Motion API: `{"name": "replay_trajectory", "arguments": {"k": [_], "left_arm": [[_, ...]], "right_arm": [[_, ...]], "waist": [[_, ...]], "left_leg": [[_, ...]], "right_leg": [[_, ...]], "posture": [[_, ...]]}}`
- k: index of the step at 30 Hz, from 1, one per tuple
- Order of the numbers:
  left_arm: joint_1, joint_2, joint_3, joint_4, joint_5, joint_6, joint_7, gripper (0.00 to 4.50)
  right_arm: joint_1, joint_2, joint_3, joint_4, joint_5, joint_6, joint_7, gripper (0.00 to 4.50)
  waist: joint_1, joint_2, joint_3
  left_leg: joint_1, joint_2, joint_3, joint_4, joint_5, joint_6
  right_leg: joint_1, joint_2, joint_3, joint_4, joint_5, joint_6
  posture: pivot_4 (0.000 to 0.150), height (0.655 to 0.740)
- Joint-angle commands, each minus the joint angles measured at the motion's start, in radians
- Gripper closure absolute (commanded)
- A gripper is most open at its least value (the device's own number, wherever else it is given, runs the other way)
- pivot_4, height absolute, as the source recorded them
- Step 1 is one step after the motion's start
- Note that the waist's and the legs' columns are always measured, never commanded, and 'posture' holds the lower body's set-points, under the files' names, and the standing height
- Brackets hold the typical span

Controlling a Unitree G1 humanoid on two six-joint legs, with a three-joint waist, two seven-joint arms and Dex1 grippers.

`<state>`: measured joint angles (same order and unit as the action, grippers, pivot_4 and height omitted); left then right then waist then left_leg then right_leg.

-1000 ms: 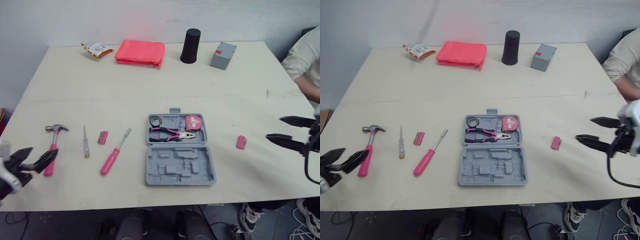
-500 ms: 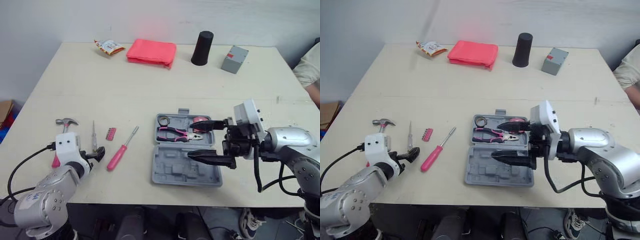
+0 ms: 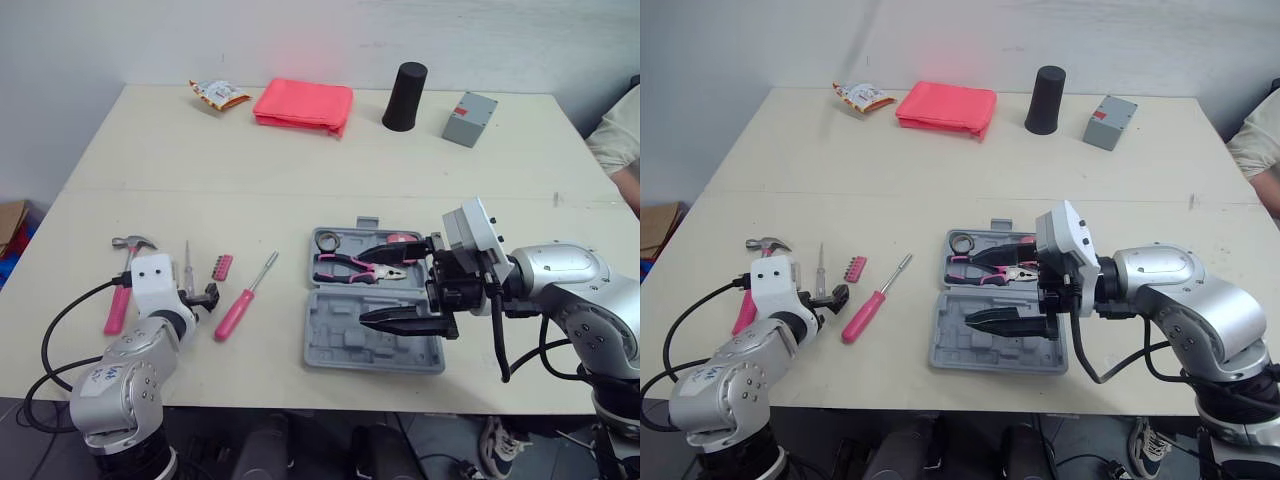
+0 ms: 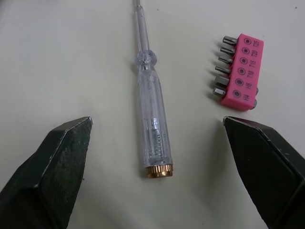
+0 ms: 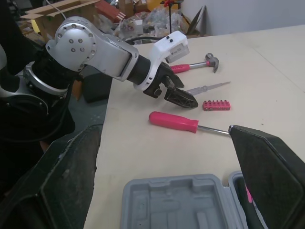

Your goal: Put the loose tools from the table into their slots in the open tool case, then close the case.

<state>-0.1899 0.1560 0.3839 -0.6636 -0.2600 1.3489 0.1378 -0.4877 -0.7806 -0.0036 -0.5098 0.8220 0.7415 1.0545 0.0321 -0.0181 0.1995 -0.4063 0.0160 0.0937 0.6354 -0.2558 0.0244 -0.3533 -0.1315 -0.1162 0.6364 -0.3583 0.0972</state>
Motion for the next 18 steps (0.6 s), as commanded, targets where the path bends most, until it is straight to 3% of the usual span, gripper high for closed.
{"name": "replay_trajectory", "arguments": {"k": [1,9,10,15,18], "left_arm": [[0.022,-0.018,-0.024,-0.004,0.008,0.011,-0.016,0.87],[0.027,-0.007,-0.008,-0.006,0.032,-0.014,-0.033,4.28],[0.029,0.004,-0.009,-0.006,0.032,-0.017,-0.041,4.49],[0.045,0.081,-0.006,-0.035,0.036,-0.036,-0.085,4.49],[0.039,0.241,-0.018,-0.042,-0.006,-0.052,-0.214,4.49]], "right_arm": [[-0.003,0.001,-0.014,-0.023,0.009,-0.014,-0.005,0.0],[-0.007,-0.004,-0.019,-0.018,-0.01,-0.022,-0.01,0.0],[-0.005,-0.005,-0.021,-0.017,-0.011,-0.022,-0.01,0.0],[-0.009,-0.017,-0.032,0.005,-0.028,-0.032,0.002,0.0],[-0.022,-0.024,-0.037,0.014,-0.027,-0.029,0.007,0.0]], "waist": [[0.0,0.0,0.0],[0.001,0.0,0.0],[0.001,0.0,0.0],[-0.002,0.0,0.0],[-0.006,-0.002,0.001]], "left_leg": [[0.0,0.0,0.0,0.0,0.0,0.0],[0.0,0.0,0.0,0.0,-0.001,0.001],[0.0,0.0,0.0,0.0,-0.001,0.001],[0.0,0.0,0.0,0.0,-0.001,0.001],[-0.001,0.0,0.0,-0.001,-0.001,0.0]], "right_leg": [[0.0,0.0,0.0,0.0,0.0,0.0],[0.0,-0.001,0.0,-0.001,0.0,0.0],[0.0,-0.001,0.0,-0.001,0.0,0.0],[0.0,0.0,0.0,-0.001,0.0,0.0],[-0.001,0.0,0.0,-0.001,0.0,0.0]], "posture": [[0.15,0.7361],[0.15,0.7361],[0.15,0.7361],[0.15,0.7361],[0.15,0.7361]]}}
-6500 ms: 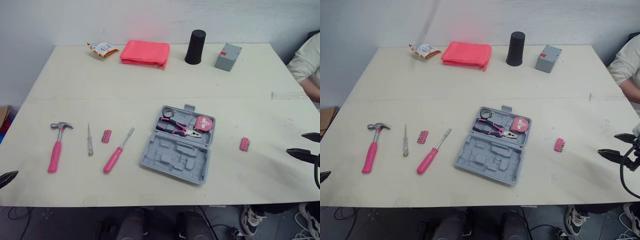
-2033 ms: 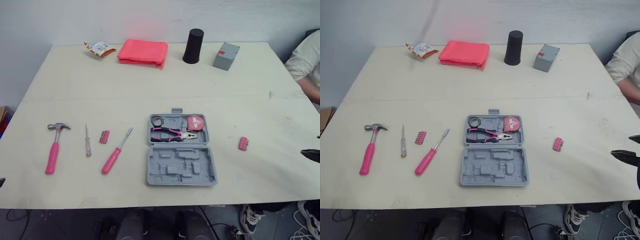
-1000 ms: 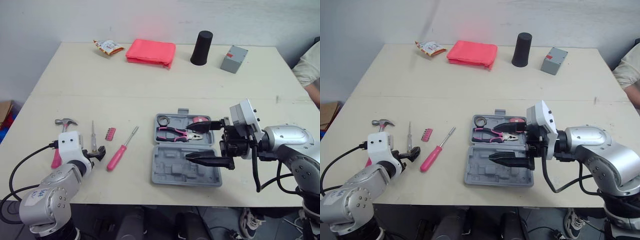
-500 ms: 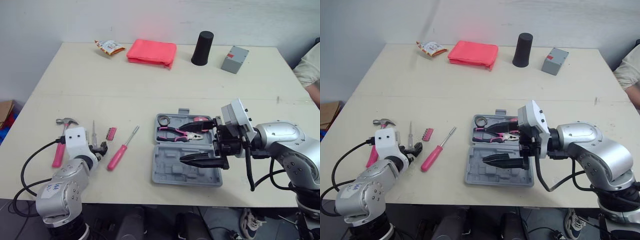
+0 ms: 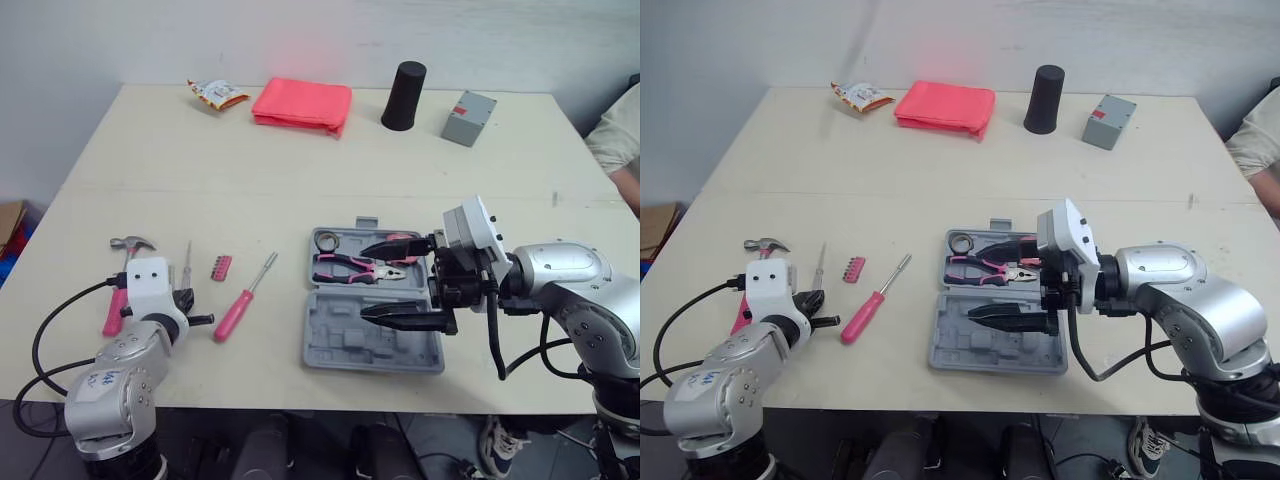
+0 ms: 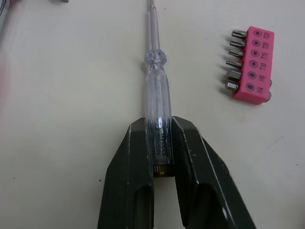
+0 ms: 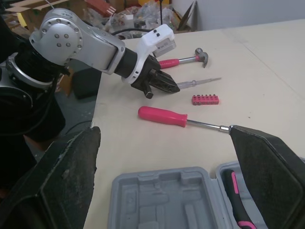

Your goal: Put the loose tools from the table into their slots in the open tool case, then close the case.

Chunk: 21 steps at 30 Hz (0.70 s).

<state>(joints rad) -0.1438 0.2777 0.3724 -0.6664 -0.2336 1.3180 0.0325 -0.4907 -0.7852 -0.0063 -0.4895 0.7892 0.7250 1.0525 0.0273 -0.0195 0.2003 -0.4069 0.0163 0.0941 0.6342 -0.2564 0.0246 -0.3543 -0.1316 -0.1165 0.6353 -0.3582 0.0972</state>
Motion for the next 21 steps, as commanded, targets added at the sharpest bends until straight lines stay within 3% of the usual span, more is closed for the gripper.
{"name": "replay_trajectory", "arguments": {"k": [1,3,6,10,13,17,21], "left_arm": [[-0.011,0.193,-0.024,-0.037,-0.062,-0.032,-0.182,4.49],[-0.013,0.324,-0.059,-0.033,-0.115,-0.066,-0.317,4.49],[-0.072,0.632,-0.137,0.04,-0.12,-0.211,-0.556,4.49],[-0.253,0.783,-0.264,0.146,-0.159,-0.345,-0.775,4.49],[-0.41,0.792,-0.391,0.187,-0.208,-0.388,-0.944,4.49],[-0.63,0.678,-0.611,0.293,-0.196,-0.362,-1.054,4.49],[-0.747,0.58,-0.776,0.364,-0.168,-0.324,-1.117,4.49]], "right_arm": [[-0.021,-0.024,-0.035,-0.004,0.007,-0.012,0.012,0.0],[-0.021,-0.034,-0.037,-0.002,0.008,-0.011,0.018,0.0],[0.01,-0.077,-0.061,-0.01,0.012,-0.002,0.03,0.0],[0.109,-0.163,-0.121,-0.038,0.031,0.03,0.049,0.0],[0.21,-0.225,-0.168,-0.058,0.008,0.02,0.067,0.0],[0.354,-0.264,-0.249,-0.078,-0.016,0.016,0.054,0.0],[0.443,-0.261,-0.307,-0.115,-0.004,0.026,0.025,0.0]], "waist": [[-0.001,-0.001,0.0],[-0.003,0.0,0.0],[-0.004,-0.001,0.001],[0.004,0.001,0.001],[0.003,0.001,0.001],[0.0,0.001,0.001],[-0.004,0.001,0.001]], "left_leg": [[0.0,0.0,0.0,0.0,0.0,-0.001],[-0.001,0.0,0.001,-0.001,0.001,-0.001],[-0.001,0.0,0.002,-0.003,0.001,-0.002],[-0.002,0.0,0.002,-0.005,-0.002,-0.006],[-0.003,0.0,0.002,-0.005,-0.001,-0.002],[-0.004,-0.001,0.004,-0.004,-0.001,0.001],[-0.005,0.0,0.005,-0.004,0.001,0.003]], "right_leg": [[-0.001,0.0,0.0,0.0,0.0,0.0],[-0.002,0.0,0.0,0.0,0.0,-0.001],[-0.004,0.0,0.002,-0.001,0.0,-0.001],[-0.004,-0.001,0.001,-0.005,0.0,-0.001],[-0.003,-0.001,0.0,-0.007,0.001,-0.001],[-0.003,0.002,0.0,-0.007,0.001,0.0],[-0.003,0.006,0.001,-0.006,0.001,0.001]], "posture": [[0.15,0.7361],[0.15,0.7361],[0.15,0.7361],[0.15,0.7361],[0.15,0.7361],[0.15,0.7361],[0.15,0.7361]]}}
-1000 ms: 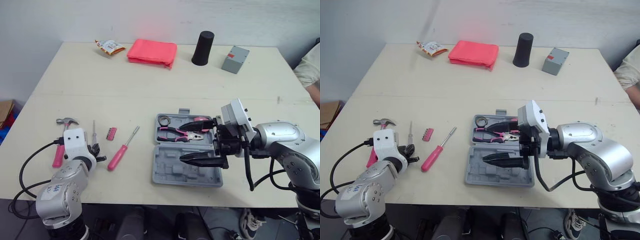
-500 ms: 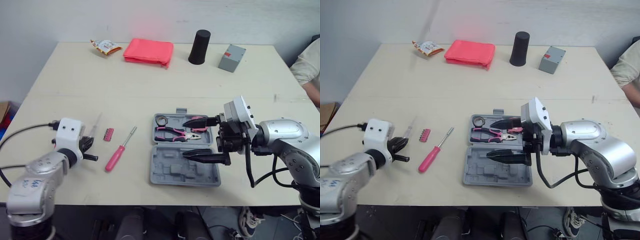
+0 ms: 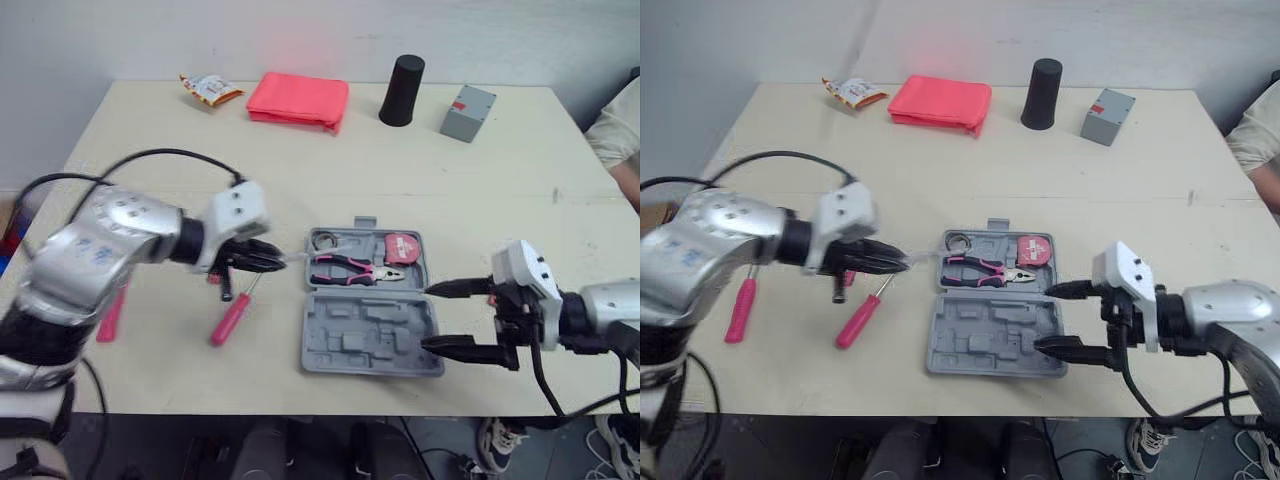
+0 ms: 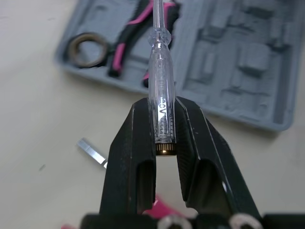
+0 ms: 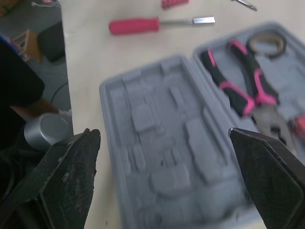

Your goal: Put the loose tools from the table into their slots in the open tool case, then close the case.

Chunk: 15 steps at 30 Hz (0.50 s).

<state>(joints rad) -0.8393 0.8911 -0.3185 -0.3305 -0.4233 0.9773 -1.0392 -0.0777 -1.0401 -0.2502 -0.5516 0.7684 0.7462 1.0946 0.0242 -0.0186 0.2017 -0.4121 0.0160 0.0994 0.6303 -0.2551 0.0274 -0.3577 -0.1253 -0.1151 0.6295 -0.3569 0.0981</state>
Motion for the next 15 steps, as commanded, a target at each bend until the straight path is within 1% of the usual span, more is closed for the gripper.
{"name": "replay_trajectory", "arguments": {"k": [1,3,5,8,11,15], "left_arm": [[-0.069,-0.049,-0.124,0.049,0.044,-0.002,-0.06,4.49],[-0.099,-0.069,-0.207,0.091,0.12,-0.08,-0.086,4.49],[-0.128,-0.112,-0.251,0.136,0.166,-0.108,-0.081,4.49],[-0.16,-0.174,-0.277,0.168,0.201,-0.094,-0.072,4.49],[-0.159,-0.182,-0.308,0.16,0.242,-0.129,-0.098,4.49],[-0.159,-0.215,-0.314,0.181,0.272,-0.124,-0.09,4.49]], "right_arm": [[0.048,-0.005,-0.073,-0.063,0.019,0.007,-0.023,0.0],[0.077,-0.003,-0.085,-0.078,0.015,0.003,-0.032,0.0],[0.096,-0.003,-0.091,-0.085,0.005,-0.003,-0.043,0.0],[0.119,0.0,-0.1,-0.09,-0.001,-0.012,-0.052,0.0],[0.137,0.004,-0.109,-0.1,-0.001,-0.02,-0.061,0.0],[0.134,0.005,-0.104,-0.095,0.001,-0.026,-0.069,0.0]], "waist": [[-0.003,0.0,0.0],[-0.001,0.0,0.0],[0.002,0.0,0.0],[0.003,0.0,0.0],[0.003,0.0,0.0],[0.002,0.0,0.0]], "left_leg": [[0.0,0.0,0.001,0.0,0.0,0.0],[0.001,0.001,0.001,0.001,0.001,0.0],[0.002,0.001,0.001,0.001,0.003,0.0],[0.002,0.0,0.0,0.003,0.004,0.001],[0.001,0.0,-0.001,0.003,0.004,0.001],[0.001,0.0,-0.001,0.003,0.004,0.001]], "right_leg": [[0.0,0.002,0.001,0.0,0.0,0.0],[-0.001,0.002,0.002,0.0,0.0,0.0],[-0.001,0.002,0.003,0.0,0.0,0.0],[0.0,-0.001,0.004,0.002,0.0,0.001],[0.0,-0.004,0.004,0.002,0.0,0.001],[0.0,-0.003,0.003,0.002,0.0,0.001]], "posture": [[0.15,0.7361],[0.15,0.7361],[0.15,0.7361],[0.15,0.7361],[0.15,0.7361],[0.15,0.7361]]}}
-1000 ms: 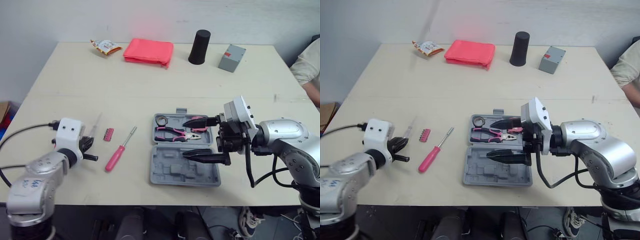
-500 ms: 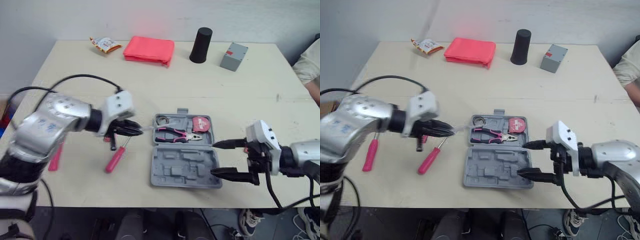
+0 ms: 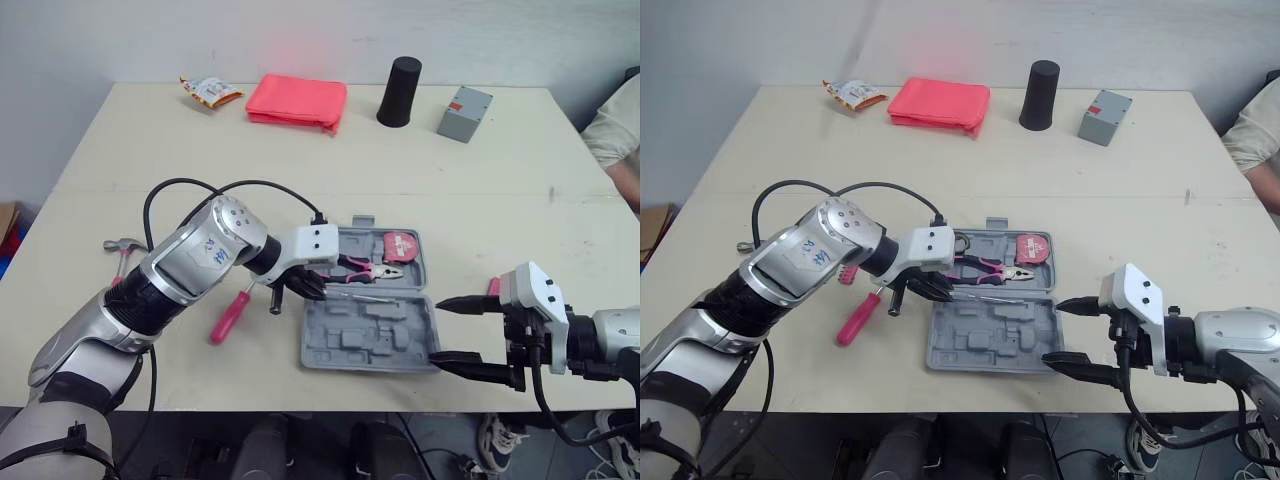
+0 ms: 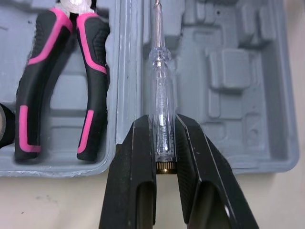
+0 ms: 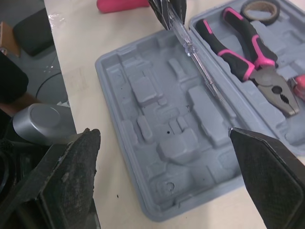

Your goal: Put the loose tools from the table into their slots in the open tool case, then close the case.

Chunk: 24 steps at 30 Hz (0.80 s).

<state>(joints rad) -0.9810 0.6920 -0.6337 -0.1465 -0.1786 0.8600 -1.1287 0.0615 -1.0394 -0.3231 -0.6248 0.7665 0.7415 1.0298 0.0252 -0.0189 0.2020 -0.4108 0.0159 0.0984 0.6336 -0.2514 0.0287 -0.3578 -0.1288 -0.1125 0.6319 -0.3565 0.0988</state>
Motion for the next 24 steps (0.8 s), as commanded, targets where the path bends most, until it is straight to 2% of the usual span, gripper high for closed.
{"name": "replay_trajectory", "arguments": {"k": [1,18,24], "left_arm": [[-0.019,-0.025,-0.007,0.008,0.043,-0.013,0.004,4.49],[0.004,-0.102,-0.039,0.057,0.154,-0.054,-0.007,4.49],[0.026,-0.094,-0.04,0.051,0.171,-0.068,-0.017,4.49]], "right_arm": [[-0.008,0.005,-0.028,-0.018,0.003,-0.023,-0.005,0.0],[-0.048,0.024,0.016,0.002,0.0,-0.029,-0.029,0.0],[-0.043,0.026,0.005,-0.006,0.013,-0.025,-0.04,0.0]], "waist": [[0.002,0.0,0.0],[0.002,0.0,0.0],[0.002,0.0,0.0]], "left_leg": [[0.0,0.0,0.0,0.001,0.0,0.0],[0.0,0.0,-0.002,0.005,0.0,0.001],[0.0,0.0,-0.002,0.008,-0.001,0.001]], "right_leg": [[0.0,0.0,0.0,0.0,0.0,0.0],[0.001,-0.001,-0.001,0.004,0.0,0.0],[0.002,-0.001,-0.002,0.005,0.0,0.0]], "posture": [[0.15,0.7361],[0.15,0.7361],[0.15,0.7361]]}}
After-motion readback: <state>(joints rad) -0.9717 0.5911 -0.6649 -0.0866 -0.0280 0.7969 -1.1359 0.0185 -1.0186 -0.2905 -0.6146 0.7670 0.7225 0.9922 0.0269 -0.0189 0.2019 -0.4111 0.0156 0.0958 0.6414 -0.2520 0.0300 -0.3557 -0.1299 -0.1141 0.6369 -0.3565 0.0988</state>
